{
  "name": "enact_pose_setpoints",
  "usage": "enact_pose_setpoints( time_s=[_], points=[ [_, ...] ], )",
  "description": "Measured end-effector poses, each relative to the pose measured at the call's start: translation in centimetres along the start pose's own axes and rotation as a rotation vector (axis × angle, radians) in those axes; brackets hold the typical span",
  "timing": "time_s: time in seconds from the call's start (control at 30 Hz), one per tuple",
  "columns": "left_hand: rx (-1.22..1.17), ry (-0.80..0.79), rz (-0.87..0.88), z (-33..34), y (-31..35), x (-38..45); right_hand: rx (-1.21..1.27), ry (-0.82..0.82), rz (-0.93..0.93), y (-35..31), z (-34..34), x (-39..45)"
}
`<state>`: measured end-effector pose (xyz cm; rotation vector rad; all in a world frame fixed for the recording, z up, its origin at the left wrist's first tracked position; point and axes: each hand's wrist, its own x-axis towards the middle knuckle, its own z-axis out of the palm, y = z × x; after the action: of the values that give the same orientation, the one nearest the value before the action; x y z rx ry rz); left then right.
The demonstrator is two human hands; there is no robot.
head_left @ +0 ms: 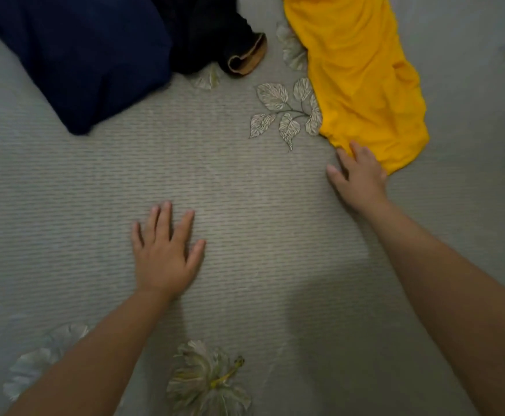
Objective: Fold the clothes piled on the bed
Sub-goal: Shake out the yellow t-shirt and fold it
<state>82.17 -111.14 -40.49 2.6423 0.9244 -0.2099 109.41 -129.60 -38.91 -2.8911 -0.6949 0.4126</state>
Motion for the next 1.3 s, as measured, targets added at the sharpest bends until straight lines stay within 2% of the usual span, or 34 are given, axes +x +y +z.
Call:
enact_pose_setpoints(
  time_s=[0.1,0.3,0.47,0.57,0.7,0.77,0.87,0.93,0.97,1.03,1.13,1.17,1.27,1.3],
  points=[
    [0.024,-0.020,0.024,0.1,-0.1,-0.1,0.019,-0.008,0.016,-0.2,0.2,0.5],
    [0.020,-0.028,0.005,-0.2,0.1,0.1,0.317,0.071,-0.122,-0.4,1.0,-4.3],
    [0.004,-0.037,0.031,-0.4,0.2,-0.2,0.286,0.107,-0.117,-0.1,2.9,-13.5],
    [0.030,-0.101,0.076,-0.8,0.3,-0.5,0.200,0.096,-0.091,0.0,4.8,-20.6],
    [0.133,-0.213,0.324,-1.7,0.8,-1.5,0.115,0.000,-0.102,0.0,7.0,-30.3],
    [0.160,-0.260,0.545,-1.9,1.9,-2.1,0.118,0.050,-0.159,0.4,7.4,-33.7],
    [0.232,-0.307,0.924,-0.8,4.3,-3.4,0.267,0.089,-0.174,0.4,7.1,-36.7],
    [0.298,-0.343,1.013,-0.5,6.2,-4.2,0.402,0.020,-0.074,0.6,6.7,-38.0],
    [0.325,-0.360,1.029,-0.7,7.0,-4.4,0.483,-0.032,0.026,0.7,6.0,-38.3],
    [0.345,-0.344,1.043,-0.6,7.9,-4.1,0.614,-0.040,0.259,1.5,4.8,-38.3],
    [0.310,-0.348,1.095,-0.2,8.2,-2.8,0.877,-0.071,0.509,3.3,4.3,-38.3],
    [0.282,-0.378,1.070,-0.3,8.4,-2.6,0.920,-0.060,0.563,3.9,4.1,-38.1],
    [0.065,-0.511,0.790,-2.2,10.6,-3.8,1.004,0.004,0.686,5.2,3.7,-37.4],
    [0.026,-0.604,0.699,-2.8,11.4,-4.3,1.027,0.024,0.730,5.5,3.4,-37.2]
  ],
)
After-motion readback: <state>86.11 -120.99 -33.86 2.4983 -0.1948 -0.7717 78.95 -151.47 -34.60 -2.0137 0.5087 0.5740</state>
